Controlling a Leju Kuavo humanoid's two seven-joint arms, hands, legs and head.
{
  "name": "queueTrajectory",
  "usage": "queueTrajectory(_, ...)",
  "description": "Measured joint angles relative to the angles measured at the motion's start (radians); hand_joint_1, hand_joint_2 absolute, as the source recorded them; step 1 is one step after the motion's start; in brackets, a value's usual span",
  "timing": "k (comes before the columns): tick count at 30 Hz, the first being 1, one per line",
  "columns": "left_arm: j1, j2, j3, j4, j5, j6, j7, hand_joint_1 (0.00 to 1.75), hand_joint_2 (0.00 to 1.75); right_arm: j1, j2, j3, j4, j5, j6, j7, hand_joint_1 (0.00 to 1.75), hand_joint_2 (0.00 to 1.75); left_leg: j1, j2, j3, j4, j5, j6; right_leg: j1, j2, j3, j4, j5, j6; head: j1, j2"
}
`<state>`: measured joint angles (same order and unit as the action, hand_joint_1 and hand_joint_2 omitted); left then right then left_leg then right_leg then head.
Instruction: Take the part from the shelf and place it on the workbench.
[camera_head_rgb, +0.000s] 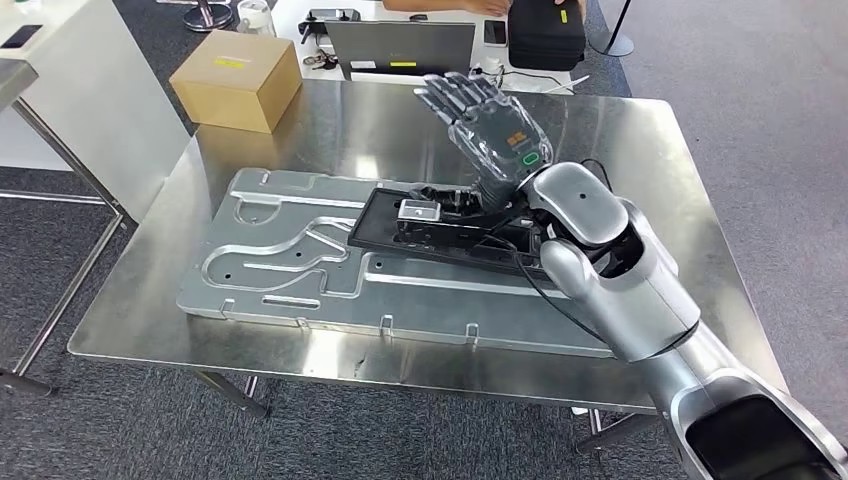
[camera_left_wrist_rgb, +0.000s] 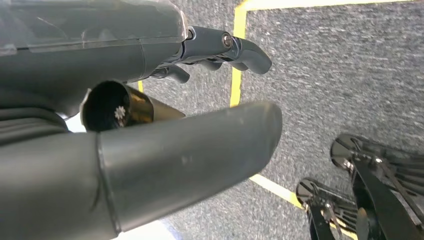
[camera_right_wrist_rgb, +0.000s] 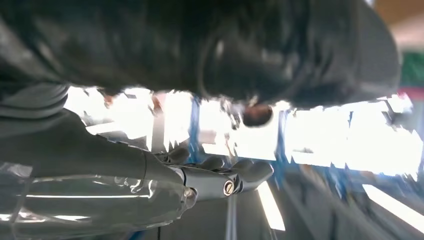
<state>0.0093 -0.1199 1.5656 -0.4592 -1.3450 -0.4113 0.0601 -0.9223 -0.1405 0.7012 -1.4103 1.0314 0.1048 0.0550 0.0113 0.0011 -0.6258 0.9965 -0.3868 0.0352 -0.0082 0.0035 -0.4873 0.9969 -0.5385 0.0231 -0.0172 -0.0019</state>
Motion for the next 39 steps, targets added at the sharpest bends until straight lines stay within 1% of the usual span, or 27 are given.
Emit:
queueTrajectory(2, -0.001, 0.0, 0.0, 0.004, -0.007, 0.009, 0.001, 0.0, 0.0, -0.005, 0.0, 0.004, -0.077, -0.008, -0.014, -0.001, 0.0, 0.0, 0.006, 0.004, 0.006, -0.014, 0.007, 0.003, -0.001, -0.001, -0.038, 0.087, -0.057, 0.002, 0.0, 0.0)
queueTrajectory(4, -0.002, 0.0, 0.0, 0.011, -0.02, 0.019, -0.003, 0.0, 0.0, 0.002, 0.0, 0.019, -0.144, 0.001, -0.041, -0.009, 0.0, 0.0, 0.007, 0.005, 0.005, -0.014, 0.008, 0.004, -0.005, -0.001, -0.103, 0.222, -0.117, 0.006, 0.0, 0.0)
queueTrajectory(5, -0.002, 0.0, 0.0, 0.016, -0.029, 0.026, -0.006, 0.0, 0.0, 0.014, 0.0, 0.031, -0.174, 0.01, -0.058, -0.015, 0.0, 0.0, 0.008, 0.005, 0.004, -0.013, 0.008, 0.003, -0.008, -0.001, -0.123, 0.263, -0.124, 0.009, 0.0, 0.0)
queueTrajectory(6, -0.002, 0.001, 0.0, 0.022, -0.038, 0.035, -0.008, 0.0, 0.0, 0.029, 0.0, 0.048, -0.202, 0.023, -0.078, -0.024, 0.0, 0.0, 0.01, 0.004, 0.003, -0.011, 0.008, 0.001, -0.013, -0.002, -0.126, 0.266, -0.11, 0.012, 0.0, 0.0)
queueTrajectory(7, -0.002, 0.001, 0.0, 0.03, -0.048, 0.045, -0.008, 0.0, 0.0, 0.046, -0.001, 0.065, -0.225, 0.035, -0.098, -0.035, 0.0, 0.0, 0.012, 0.004, 0.001, -0.006, 0.008, -0.002, -0.018, -0.002, -0.11, 0.227, -0.079, 0.016, 0.0, 0.0)
queueTrajectory(9, -0.003, 0.006, 0.0, 0.047, -0.064, 0.066, -0.003, 0.0, 0.0, 0.077, -0.002, 0.107, -0.261, 0.052, -0.136, -0.06, 0.0, 0.0, 0.016, 0.002, -0.007, 0.008, 0.006, -0.017, -0.024, -0.002, -0.053, 0.096, -0.009, 0.021, 0.001, 0.0)
queueTrajectory(11, -0.005, 0.014, 0.0, 0.065, -0.079, 0.084, 0.006, 0.0, 0.0, 0.105, -0.002, 0.157, -0.287, 0.065, -0.159, -0.075, 0.0, 0.0, 0.014, 0.001, -0.016, 0.02, 0.008, -0.035, -0.023, 0.002, -0.031, 0.031, 0.019, 0.013, 0.0, 0.0)
queueTrajectory(14, -0.007, 0.023, -0.001, 0.093, -0.091, 0.1, 0.011, 0.0, 0.0, 0.131, 0.0, 0.233, -0.319, 0.079, -0.166, -0.064, 0.0, 0.0, 0.017, 0.0, -0.023, 0.019, 0.018, -0.06, -0.018, 0.006, -0.049, 0.037, 0.032, -0.013, -0.001, 0.0)
queueTrajectory(15, -0.007, 0.026, -0.001, 0.1, -0.093, 0.103, 0.012, 0.0, 0.0, 0.133, 0.001, 0.251, -0.327, 0.081, -0.165, -0.059, 0.0, 0.0, 0.019, 0.0, -0.029, 0.028, 0.006, -0.065, -0.018, 0.005, -0.055, 0.037, 0.039, -0.024, -0.001, 0.0)
queueTrajectory(16, -0.008, 0.029, -0.001, 0.107, -0.094, 0.104, 0.013, 0.0, 0.0, 0.134, 0.002, 0.263, -0.334, 0.079, -0.166, -0.055, 0.0, 0.0, 0.02, 0.0, -0.042, 0.056, -0.022, -0.069, -0.019, 0.003, -0.062, 0.036, 0.047, -0.034, -0.001, 0.0)
queueTrajectory(17, -0.008, 0.032, -0.001, 0.113, -0.095, 0.106, 0.016, 0.0, 0.0, 0.136, 0.002, 0.272, -0.339, 0.077, -0.169, -0.056, 0.0, 0.0, 0.021, 0.0, -0.061, 0.105, -0.064, -0.07, -0.018, 0.001, -0.071, 0.035, 0.054, -0.042, -0.001, 0.0)
queueTrajectory(19, -0.01, 0.038, -0.001, 0.124, -0.099, 0.113, 0.027, 0.0, 0.0, 0.149, 0.0, 0.286, -0.343, 0.072, -0.189, -0.068, 0.0, 0.0, 0.021, 0.0, -0.103, 0.239, -0.153, -0.072, -0.011, -0.001, -0.092, 0.036, 0.069, -0.051, -0.001, 0.0)
queueTrajectory(20, -0.01, 0.041, -0.001, 0.129, -0.101, 0.119, 0.034, 0.0, 0.0, 0.161, -0.003, 0.293, -0.344, 0.073, -0.205, -0.077, 0.0, 0.0, 0.02, 0.0, -0.111, 0.287, -0.178, -0.072, -0.007, -0.002, -0.104, 0.037, 0.077, -0.052, -0.001, 0.0)
queueTrajectory(21, -0.011, 0.044, -0.001, 0.135, -0.103, 0.125, 0.04, 0.0, 0.0, 0.175, -0.008, 0.298, -0.343, 0.078, -0.222, -0.083, 0.0, 0.0, 0.02, 0.0, -0.101, 0.302, -0.186, -0.07, -0.004, -0.003, -0.114, 0.038, 0.084, -0.053, -0.001, 0.0)
queueTrajectory(22, -0.012, 0.046, -0.001, 0.141, -0.106, 0.132, 0.045, 0.0, 0.0, 0.19, -0.014, 0.303, -0.343, 0.083, -0.236, -0.087, 0.0, 0.0, 0.018, 0.0, -0.068, 0.275, -0.176, -0.066, -0.001, -0.003, -0.123, 0.04, 0.09, -0.052, -0.001, 0.0)
queueTrajectory(25, -0.015, 0.052, -0.001, 0.154, -0.111, 0.144, 0.055, 0.0, 0.0, 0.221, -0.036, 0.309, -0.343, 0.094, -0.261, -0.083, 0.0, 0.0, 0.01, -0.001, 0.077, 0.071, -0.13, -0.046, 0.004, -0.003, -0.143, 0.044, 0.108, -0.044, -0.001, 0.0)
queueTrajectory(26, -0.016, 0.053, -0.001, 0.158, -0.113, 0.145, 0.056, 0.0, 0.0, 0.228, -0.043, 0.31, -0.343, 0.094, -0.263, -0.077, 0.0, 0.0, 0.006, -0.002, 0.101, 0.031, -0.124, -0.04, 0.004, -0.003, -0.146, 0.044, 0.113, -0.039, -0.001, 0.0)
queueTrajectory(27, -0.017, 0.054, -0.001, 0.161, -0.114, 0.146, 0.057, 0.0, 0.0, 0.234, -0.051, 0.31, -0.345, 0.094, -0.26, -0.07, 0.0, 0.0, 0.002, -0.002, 0.105, 0.016, -0.122, -0.036, 0.004, -0.004, -0.147, 0.043, 0.118, -0.032, -0.001, 0.0)
queueTrajectory(29, -0.016, 0.054, -0.002, 0.167, -0.118, 0.146, 0.057, 0.0, 0.0, 0.244, -0.066, 0.311, -0.35, 0.092, -0.247, -0.057, 0.0, 0.0, 0.0, -0.001, 0.1, 0.013, -0.105, -0.026, 0.002, -0.003, -0.149, 0.04, 0.129, -0.018, -0.001, 0.0)
queueTrajectory(30, -0.016, 0.054, -0.002, 0.169, -0.121, 0.144, 0.056, 0.0, 0.0, 0.249, -0.075, 0.311, -0.354, 0.091, -0.241, -0.052, 0.0, 0.0, 0.002, 0.002, 0.097, 0.008, -0.095, -0.018, 0.002, -0.002, -0.152, 0.044, 0.122, -0.012, 0.0, 0.0)
queueTrajectory(31, -0.016, 0.053, -0.002, 0.171, -0.126, 0.141, 0.054, 0.0, 0.0, 0.254, -0.087, 0.311, -0.358, 0.09, -0.237, -0.049, 0.0, 0.0, 0.004, 0.006, 0.091, 0.001, -0.083, -0.009, 0.002, -0.001, -0.161, 0.064, 0.097, -0.008, 0.0, 0.0)
queueTrajectory(32, -0.016, 0.053, -0.003, 0.173, -0.13, 0.137, 0.052, 0.0, 0.0, 0.261, -0.1, 0.311, -0.361, 0.09, -0.235, -0.047, 0.0, 0.0, 0.007, 0.009, 0.082, -0.003, -0.07, -0.002, 0.002, 0.0, -0.176, 0.104, 0.055, -0.004, 0.002, 0.0)
queueTrajectory(34, -0.015, 0.052, -0.006, 0.176, -0.141, 0.13, 0.045, 0.0, 0.0, 0.282, -0.127, 0.311, -0.368, 0.09, -0.233, -0.041, 0.0, 0.0, 0.005, 0.01, 0.056, -0.003, -0.05, 0.005, 0.001, 0.0, -0.21, 0.227, -0.042, 0.002, 0.003, 0.0)
queueTrajectory(35, -0.013, 0.051, -0.007, 0.177, -0.144, 0.128, 0.042, 0.0, 0.0, 0.292, -0.139, 0.311, -0.37, 0.09, -0.232, -0.039, 0.0, 0.0, 0.004, 0.01, 0.042, -0.001, -0.041, 0.005, 0.001, 0.0, -0.219, 0.282, -0.067, 0.005, 0.003, 0.0)
queueTrajectory(36, -0.012, 0.05, -0.007, 0.177, -0.146, 0.127, 0.04, 0.0, 0.0, 0.301, -0.149, 0.311, -0.372, 0.091, -0.231, -0.037, 0.0, 0.0, 0.004, 0.011, 0.029, 0.001, -0.033, 0.005, 0.001, 0.0, -0.216, 0.31, -0.071, 0.007, 0.003, 0.0)
queueTrajectory(37, -0.012, 0.049, -0.008, 0.178, -0.147, 0.125, 0.039, 0.0, 0.0, 0.308, -0.157, 0.311, -0.373, 0.091, -0.231, -0.037, 0.0, 0.0, 0.004, 0.011, 0.016, 0.005, -0.026, 0.003, 0.001, 0.0, -0.194, 0.302, -0.055, 0.007, 0.003, 0.0)
queueTrajectory(39, -0.012, 0.048, -0.008, 0.179, -0.148, 0.123, 0.037, 0.0, 0.0, 0.313, -0.168, 0.311, -0.379, 0.092, -0.23, -0.037, 0.0, 0.0, 0.004, 0.011, -0.009, 0.016, -0.013, -0.002, 0.0, -0.002, -0.102, 0.185, -0.008, 0.004, 0.003, 0.0)
